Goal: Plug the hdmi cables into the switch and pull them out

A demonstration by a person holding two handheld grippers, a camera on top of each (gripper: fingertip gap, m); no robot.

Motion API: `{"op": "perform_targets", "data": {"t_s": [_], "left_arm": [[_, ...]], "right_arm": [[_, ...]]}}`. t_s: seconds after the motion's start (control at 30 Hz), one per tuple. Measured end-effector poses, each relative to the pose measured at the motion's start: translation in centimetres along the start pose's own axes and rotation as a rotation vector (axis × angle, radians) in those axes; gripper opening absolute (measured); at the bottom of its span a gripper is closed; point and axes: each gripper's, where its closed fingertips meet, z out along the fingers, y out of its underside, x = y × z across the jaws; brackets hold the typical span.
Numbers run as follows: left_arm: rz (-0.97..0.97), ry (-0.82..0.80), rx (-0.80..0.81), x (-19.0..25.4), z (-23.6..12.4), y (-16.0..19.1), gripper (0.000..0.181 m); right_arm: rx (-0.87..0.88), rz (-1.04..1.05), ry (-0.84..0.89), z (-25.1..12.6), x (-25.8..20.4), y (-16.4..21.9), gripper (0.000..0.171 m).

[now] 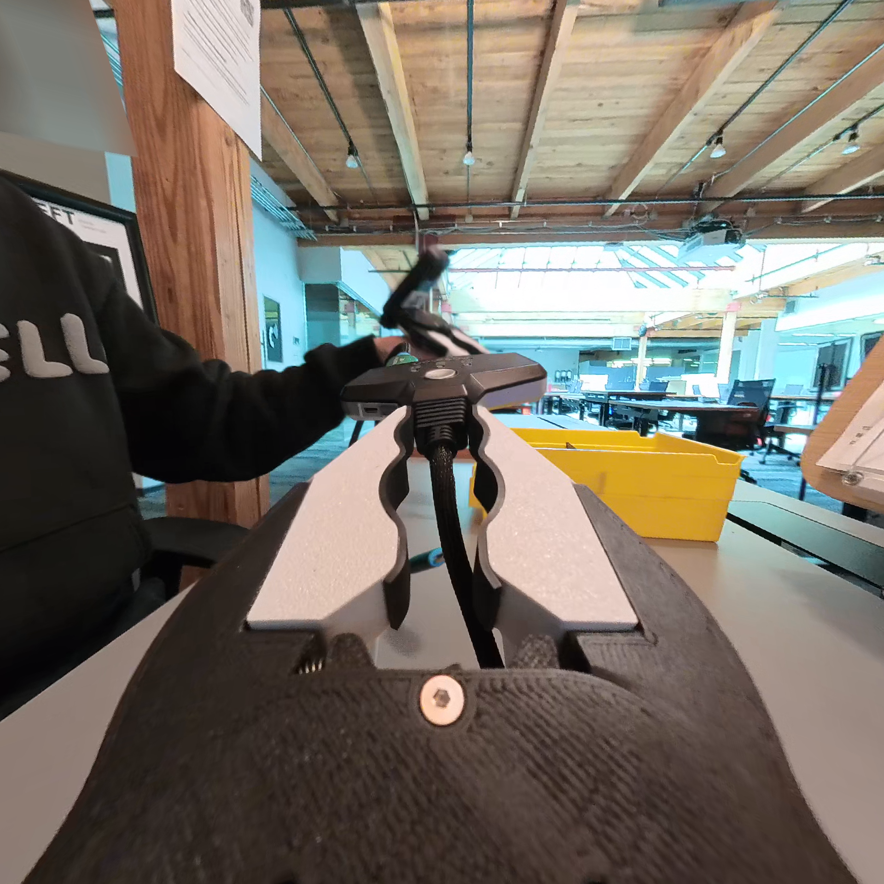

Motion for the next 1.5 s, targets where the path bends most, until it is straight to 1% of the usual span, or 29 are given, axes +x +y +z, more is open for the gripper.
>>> {"op": "perform_targets", "data": {"t_s": [0.13,0.2,0.23,0.27,0.33,0.4,0.47,0.53,0.57,0.63,0.67,0.73,0.87,0.97,1.1,1.2,1.27,1.33,1.37,1.43,1.5], "left_arm": [[-0.026,0.115,-0.392,0.3,4.8,7.2,0.043],[-0.031,0.117,-0.503,-0.2,7.3,9.0,0.043],[-0.052,0.154,-0.55,0.1,8.5,9.7,0.042],[-0.096,0.197,-0.596,0.5,9.4,10.2,0.041],[-0.189,0.234,-0.678,0.7,11.2,11.1,0.039],[-0.255,0.248,-0.73,0.7,12.5,11.9,0.041],[-0.274,0.22,-0.754,0.2,13.4,12.5,0.037],[-0.287,0.223,-0.726,0.2,13.8,12.1,0.032],[-0.293,0.255,-0.724,0.6,13.7,12.1,0.021],[-0.25,0.278,-0.71,0.9,13.3,12.2,0.018],[-0.234,0.278,-0.699,0.7,12.8,12.1,0.011],[-0.244,0.285,-0.618,0.6,11.9,10.9,0.009],[-0.276,0.308,-0.376,0.5,8.4,6.4,0.006],[-0.191,0.298,-0.223,1.1,5.1,3.1,0.003],[-0.06,0.357,-0.004,4.6,1.3,-1.9,0.004],[0.031,0.39,0.192,8.9,-0.1,-4.9,0.004],[0.126,0.354,0.269,11.9,0.5,-5.2,0.004],[0.228,0.237,0.33,14.0,2.1,-4.4,0.004],[0.251,0.182,0.373,14.8,3.0,-4.0,0.003],[0.255,0.125,0.413,16.6,4.9,-2.2,0.003],[0.258,0.136,0.429,18.4,6.4,-0.2,0.004]], "right_arm": [[0.031,0.029,-0.057,-0.3,-0.7,-0.4,0.021],[0.034,0.032,-0.082,-0.4,-1.0,-0.4,0.021],[0.033,0.031,-0.091,-0.4,-1.2,-0.4,0.02],[0.031,0.03,-0.097,-0.4,-1.3,-0.3,0.02],[0.029,0.028,-0.106,-0.4,-1.5,-0.3,0.02],[0.025,0.026,-0.111,-0.4,-1.6,-0.2,0.02],[0.019,0.028,-0.116,-0.3,-1.6,-0.1,0.02],[0.012,0.03,-0.12,-0.3,-1.7,0.0,0.02],[0.01,0.029,-0.121,-0.2,-1.7,0.0,0.02],[0.008,0.03,-0.122,-0.2,-1.7,0.1,0.021],[0.008,0.031,-0.122,-0.2,-1.7,0.1,0.02],[0.008,0.033,-0.124,-0.2,-1.7,0.1,0.02],[0.006,0.031,-0.127,-0.2,-1.8,0.1,0.02],[0.01,0.033,-0.133,-0.2,-1.8,0.0,0.02],[0.021,0.033,-0.152,-0.4,-2.1,-0.2,0.02],[0.03,0.035,-0.169,-0.7,-2.4,-0.5,0.02],[0.041,0.039,-0.186,-1.0,-2.6,-0.9,0.02],[0.06,0.037,-0.206,-1.4,-2.9,-1.4,0.021],[0.069,0.037,-0.211,-1.6,-3.0,-1.6,0.02],[0.09,0.041,-0.222,-1.9,-3.2,-2.0,0.02],[0.1,0.038,-0.228,-2.0,-3.3,-2.2,0.02]]}}
